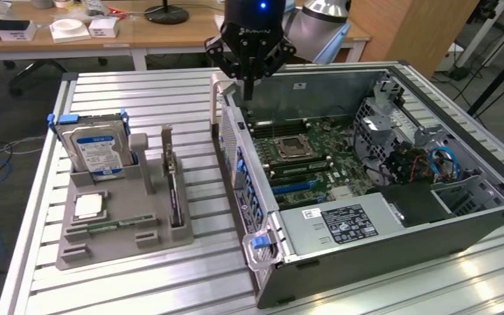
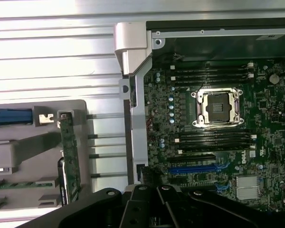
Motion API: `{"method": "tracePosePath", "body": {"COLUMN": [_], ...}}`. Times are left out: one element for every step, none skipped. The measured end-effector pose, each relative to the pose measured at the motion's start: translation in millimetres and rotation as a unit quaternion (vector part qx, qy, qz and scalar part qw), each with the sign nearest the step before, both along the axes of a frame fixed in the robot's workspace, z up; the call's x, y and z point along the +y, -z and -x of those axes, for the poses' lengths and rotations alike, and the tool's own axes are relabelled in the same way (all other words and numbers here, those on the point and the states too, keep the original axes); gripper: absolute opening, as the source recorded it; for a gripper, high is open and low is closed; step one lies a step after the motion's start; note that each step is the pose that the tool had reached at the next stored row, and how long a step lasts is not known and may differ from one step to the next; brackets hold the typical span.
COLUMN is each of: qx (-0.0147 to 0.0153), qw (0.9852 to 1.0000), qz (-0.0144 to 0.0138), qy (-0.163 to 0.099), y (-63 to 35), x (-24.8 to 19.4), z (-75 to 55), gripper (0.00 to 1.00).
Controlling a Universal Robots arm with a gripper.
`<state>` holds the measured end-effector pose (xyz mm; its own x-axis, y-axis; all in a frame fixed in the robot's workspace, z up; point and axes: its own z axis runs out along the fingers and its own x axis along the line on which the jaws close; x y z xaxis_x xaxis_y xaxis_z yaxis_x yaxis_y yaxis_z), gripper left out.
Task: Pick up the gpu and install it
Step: 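Reach for the gpu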
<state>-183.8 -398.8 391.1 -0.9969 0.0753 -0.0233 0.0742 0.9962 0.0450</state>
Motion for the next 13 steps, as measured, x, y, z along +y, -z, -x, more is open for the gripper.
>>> {"method": "tracePosePath", "body": {"qx": [0.0000, 0.0000, 0.0000, 0.0000, 0.0000, 0.0000, 0.0000, 0.0000, 0.0000, 0.0000, 0.0000, 0.0000, 0.0000], "qw": [1.0000, 1.0000, 1.0000, 1.0000, 1.0000, 1.0000, 1.0000, 1.0000, 1.0000, 1.0000, 1.0000, 1.0000, 1.0000], "qz": [0.0000, 0.0000, 0.0000, 0.0000, 0.0000, 0.0000, 0.0000, 0.0000, 0.0000, 0.0000, 0.0000, 0.0000, 0.0000], "qy": [0.000, 0.000, 0.000, 0.000, 0.000, 0.000, 0.000, 0.000, 0.000, 0.000, 0.000, 0.000, 0.000], "y": [0.0, 0.1, 0.1, 0.2, 0.2, 0.3, 0.3, 0.3, 0.4, 0.4, 0.5, 0.5, 0.5], "x": [0.0, 0.0, 0.0, 0.0, 0.0, 0.0, 0.0, 0.0, 0.0, 0.0, 0.0, 0.0, 0.0], "z": [1.2, 2.6, 4.1, 5.5, 7.1, 8.5, 9.8, 11.1, 12.4, 13.6, 14.9, 16.1, 17.2], "gripper": [0.11, 0.11, 0.11, 0.11, 0.11, 0.11, 0.11, 0.11, 0.11, 0.11, 0.11, 0.11, 0.11]}}
